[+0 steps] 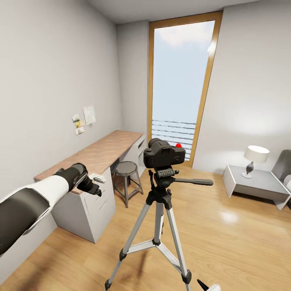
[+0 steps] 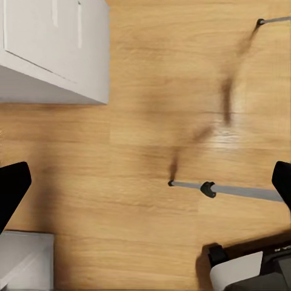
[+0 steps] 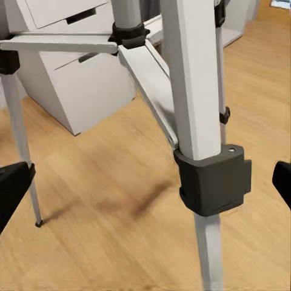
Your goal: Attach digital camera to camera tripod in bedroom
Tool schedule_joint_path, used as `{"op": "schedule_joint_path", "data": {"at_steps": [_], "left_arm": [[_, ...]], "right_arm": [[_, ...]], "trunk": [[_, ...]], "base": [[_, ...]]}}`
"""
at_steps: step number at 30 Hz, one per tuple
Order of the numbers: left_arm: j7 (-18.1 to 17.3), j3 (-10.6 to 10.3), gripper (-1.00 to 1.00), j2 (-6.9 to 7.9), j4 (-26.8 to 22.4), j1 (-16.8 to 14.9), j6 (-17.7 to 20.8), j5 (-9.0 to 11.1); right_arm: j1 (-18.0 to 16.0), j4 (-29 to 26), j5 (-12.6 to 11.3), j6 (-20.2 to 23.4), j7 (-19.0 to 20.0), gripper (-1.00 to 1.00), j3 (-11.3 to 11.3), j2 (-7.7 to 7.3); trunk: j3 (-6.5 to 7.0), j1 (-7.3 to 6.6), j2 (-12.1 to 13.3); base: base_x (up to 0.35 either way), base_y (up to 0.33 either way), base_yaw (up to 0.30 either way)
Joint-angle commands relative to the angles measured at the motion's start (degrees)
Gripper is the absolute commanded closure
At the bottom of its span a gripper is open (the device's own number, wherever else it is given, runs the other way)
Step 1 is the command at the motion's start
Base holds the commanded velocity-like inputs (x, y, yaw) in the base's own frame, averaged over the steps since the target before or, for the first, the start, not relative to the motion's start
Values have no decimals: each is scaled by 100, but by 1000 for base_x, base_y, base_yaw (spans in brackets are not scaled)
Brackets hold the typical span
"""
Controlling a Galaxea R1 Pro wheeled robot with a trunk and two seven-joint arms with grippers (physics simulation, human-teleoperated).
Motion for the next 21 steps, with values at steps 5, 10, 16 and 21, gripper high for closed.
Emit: {"op": "schedule_joint_path", "data": {"at_steps": [5, 10, 16, 21], "left_arm": [[146, -47, -100, 4, -10, 155, -94, 48], [290, -47, -100, 3, -2, 620, -297, 67], [316, -44, -100, 4, 0, 1022, -332, 149], [337, -39, -100, 35, 3, 1474, -564, 210]], "right_arm": [[38, 308, 50, -196, -10, -100, -38, -127], [222, 446, 48, -169, -186, -100, -36, -399], [315, 460, 48, 405, -468, -100, -30, -477], [404, 464, 51, 2081, -1184, -100, -27, -507]], "trunk": [[-13, 4, -14], [-13, 4, -14], [-13, 4, -14], [-13, 4, -14]], "base": [[0, 0, 0], [0, 0, 0], [0, 0, 0], [0, 0, 0]]}}
